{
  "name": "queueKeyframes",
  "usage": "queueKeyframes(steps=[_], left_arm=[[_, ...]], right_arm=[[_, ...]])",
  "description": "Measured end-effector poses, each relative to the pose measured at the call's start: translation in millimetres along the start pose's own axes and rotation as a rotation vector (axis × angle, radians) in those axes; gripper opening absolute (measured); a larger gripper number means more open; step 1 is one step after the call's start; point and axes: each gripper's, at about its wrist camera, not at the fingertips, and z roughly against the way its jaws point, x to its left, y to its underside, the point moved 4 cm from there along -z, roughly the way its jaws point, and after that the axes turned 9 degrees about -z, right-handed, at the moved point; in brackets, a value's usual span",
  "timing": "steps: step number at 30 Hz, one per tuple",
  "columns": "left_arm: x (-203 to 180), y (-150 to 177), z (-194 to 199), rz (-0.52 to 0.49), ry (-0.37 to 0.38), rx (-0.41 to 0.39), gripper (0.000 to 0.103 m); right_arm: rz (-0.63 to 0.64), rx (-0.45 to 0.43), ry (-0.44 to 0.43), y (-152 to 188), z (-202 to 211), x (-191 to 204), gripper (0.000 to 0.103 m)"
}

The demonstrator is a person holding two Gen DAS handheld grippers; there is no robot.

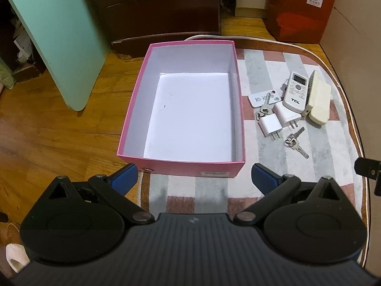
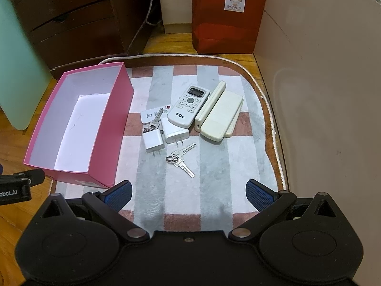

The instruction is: Organize rigid objects

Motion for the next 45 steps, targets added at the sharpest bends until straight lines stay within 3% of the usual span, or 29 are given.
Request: queueKeyframes(steps=[45], left_arm=[[7.1, 3.7, -4.3, 0.017, 0.047, 0.021, 0.103]], right_arm=[[0.014, 0.009, 0.019, 2.3, -5.3, -0.3, 0.103]])
